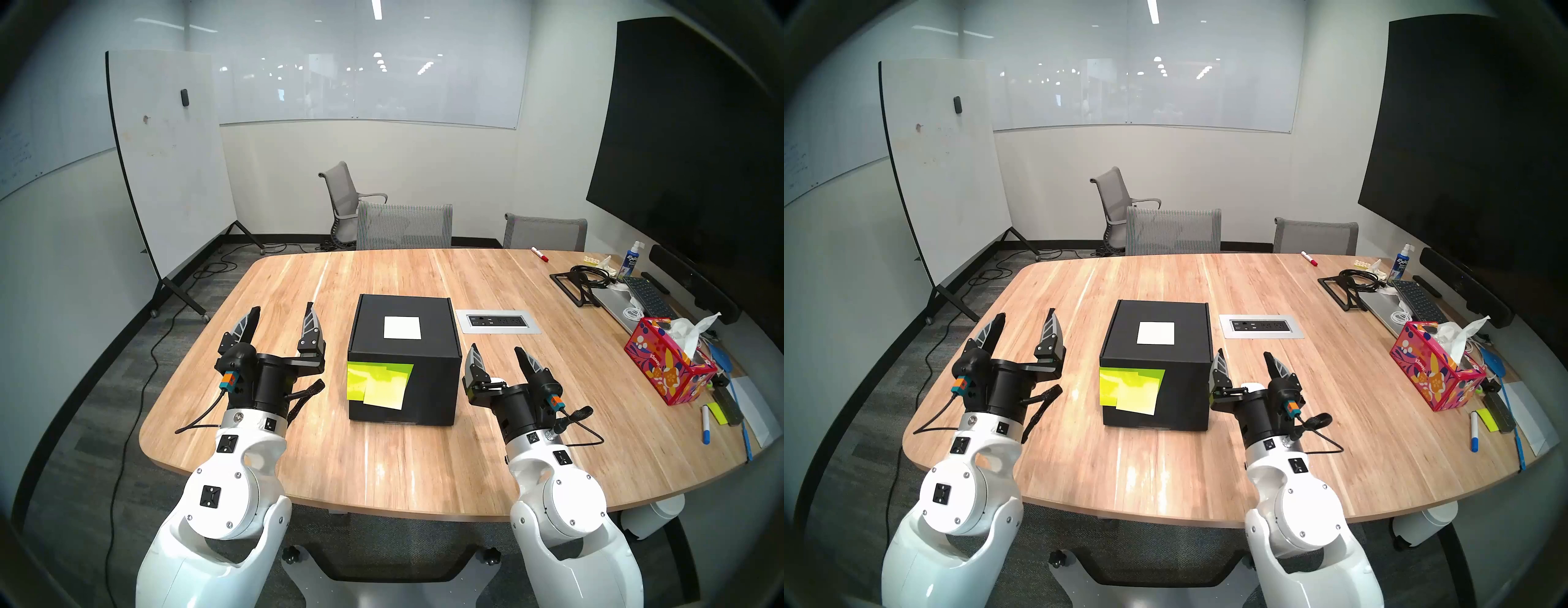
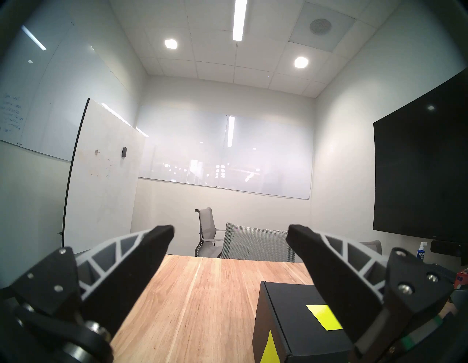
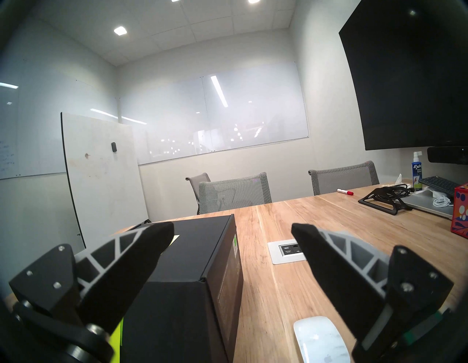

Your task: Open the box and place the mouse inside

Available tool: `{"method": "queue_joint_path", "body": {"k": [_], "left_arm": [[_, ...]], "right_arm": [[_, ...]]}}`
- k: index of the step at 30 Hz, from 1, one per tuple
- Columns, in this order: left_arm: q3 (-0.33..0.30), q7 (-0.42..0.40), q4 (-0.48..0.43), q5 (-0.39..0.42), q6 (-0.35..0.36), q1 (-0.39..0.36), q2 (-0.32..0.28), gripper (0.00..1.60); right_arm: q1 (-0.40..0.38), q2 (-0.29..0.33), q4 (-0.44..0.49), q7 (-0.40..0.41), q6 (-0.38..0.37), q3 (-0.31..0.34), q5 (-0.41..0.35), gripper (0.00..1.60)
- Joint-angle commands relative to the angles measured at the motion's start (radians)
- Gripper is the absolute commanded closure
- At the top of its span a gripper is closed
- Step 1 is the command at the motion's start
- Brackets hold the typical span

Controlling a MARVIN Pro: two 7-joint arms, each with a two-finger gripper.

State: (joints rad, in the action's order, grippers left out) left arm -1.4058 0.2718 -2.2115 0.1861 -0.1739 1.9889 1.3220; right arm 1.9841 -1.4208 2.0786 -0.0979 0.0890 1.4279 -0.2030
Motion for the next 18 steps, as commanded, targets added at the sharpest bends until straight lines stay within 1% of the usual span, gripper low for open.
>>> {"method": "queue_joint_path", "body": {"k": [1, 18], "left_arm": [[0.0, -0.001, -0.017, 0.0, -0.002, 0.0, 0.0, 0.0], [0.0, -0.002, -0.017, 0.0, -0.002, 0.0, 0.0, 0.0]], "right_arm": [[-0.001, 0.0, 0.02, 0.0, 0.003, 0.0, 0.001, 0.0], [-0.002, 0.0, 0.02, 0.0, 0.003, 0.0, 0.001, 0.0]]}}
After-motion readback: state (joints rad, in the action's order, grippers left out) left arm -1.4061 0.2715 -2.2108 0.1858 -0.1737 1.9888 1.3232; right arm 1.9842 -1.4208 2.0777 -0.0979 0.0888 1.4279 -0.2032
